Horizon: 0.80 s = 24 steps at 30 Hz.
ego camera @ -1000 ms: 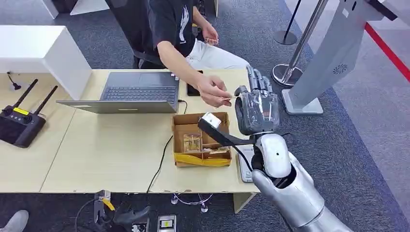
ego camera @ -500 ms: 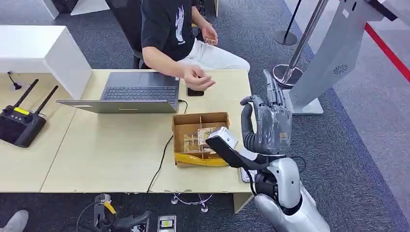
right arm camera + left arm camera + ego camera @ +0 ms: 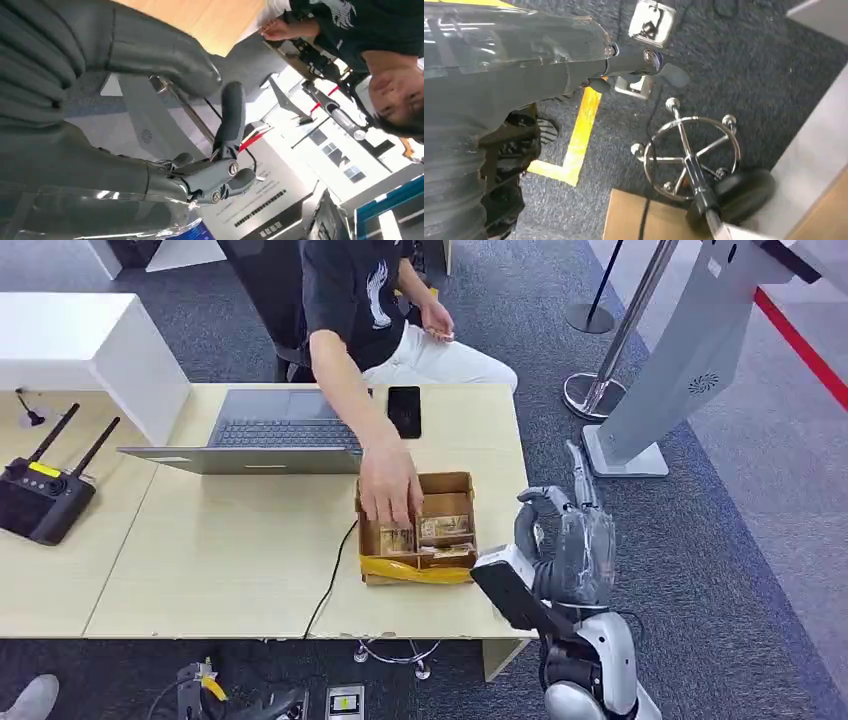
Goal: Pass the card to the sensor for recognition and then transmit it.
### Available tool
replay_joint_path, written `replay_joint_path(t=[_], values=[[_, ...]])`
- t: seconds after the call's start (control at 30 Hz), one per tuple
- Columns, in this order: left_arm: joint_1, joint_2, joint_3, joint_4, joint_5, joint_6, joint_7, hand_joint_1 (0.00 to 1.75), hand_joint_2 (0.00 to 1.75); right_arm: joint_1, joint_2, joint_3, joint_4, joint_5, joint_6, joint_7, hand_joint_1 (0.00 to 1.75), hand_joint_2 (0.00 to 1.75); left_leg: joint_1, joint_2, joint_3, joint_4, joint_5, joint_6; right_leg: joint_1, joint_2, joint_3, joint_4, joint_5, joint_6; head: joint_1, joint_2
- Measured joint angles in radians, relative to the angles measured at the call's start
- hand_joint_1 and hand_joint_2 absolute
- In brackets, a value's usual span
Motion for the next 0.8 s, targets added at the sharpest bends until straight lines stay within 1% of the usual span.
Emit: replay_joint_path(t=[0.1, 0.23, 0.43, 0.57, 0.8], values=[[0.011, 0.003, 0.009, -0.001, 0.011, 0.008, -0.011, 0.0, 1.75, -0.014, 0.008, 0.0, 0.015, 0.01, 0.019, -0.007, 0.0, 1.75, 0.0, 0.0, 0.0, 0.0, 0.0, 0.0, 0.0, 0.0, 0.0, 0.0, 0.0, 0.0, 0.0, 0.0], [0.022, 0.005, 0.018, -0.005, 0.024, 0.021, -0.018, 0.0, 1.75, -0.059, 0.019, 0.003, 0.033, 0.048, 0.051, -0.007, 0.0, 1.75, 0.0, 0.0, 0.0, 0.0, 0.0, 0.0, 0.0, 0.0, 0.001, 0.0, 0.0, 0.0, 0.0, 0.0], [0.029, 0.008, 0.018, -0.012, 0.044, 0.031, -0.022, 0.0, 1.75, -0.139, 0.027, 0.007, 0.049, 0.094, 0.101, 0.016, 0.0, 1.75, 0.0, -0.001, 0.0, 0.0, 0.0, 0.0, 0.0, 0.0, 0.001, 0.0, 0.0, 0.0, 0.0, 0.0], [0.03, 0.008, 0.018, -0.015, 0.047, 0.031, -0.022, 0.0, 1.75, -0.161, 0.029, 0.008, 0.052, 0.112, 0.114, 0.026, 0.0, 1.75, 0.0, -0.001, 0.0, 0.0, 0.0, 0.0, 0.0, 0.0, 0.001, 0.0, 0.0, 0.0, 0.0, 0.0], [0.028, 0.008, 0.017, -0.019, 0.047, 0.027, -0.022, 0.0, 1.75, -0.225, 0.034, 0.021, 0.063, 0.155, 0.172, 0.06, 0.0, 1.75, 0.0, -0.001, 0.0, 0.0, 0.0, 0.0, 0.0, 0.0, 0.001, 0.0, 0.0, 0.0, 0.0, 0.0]])
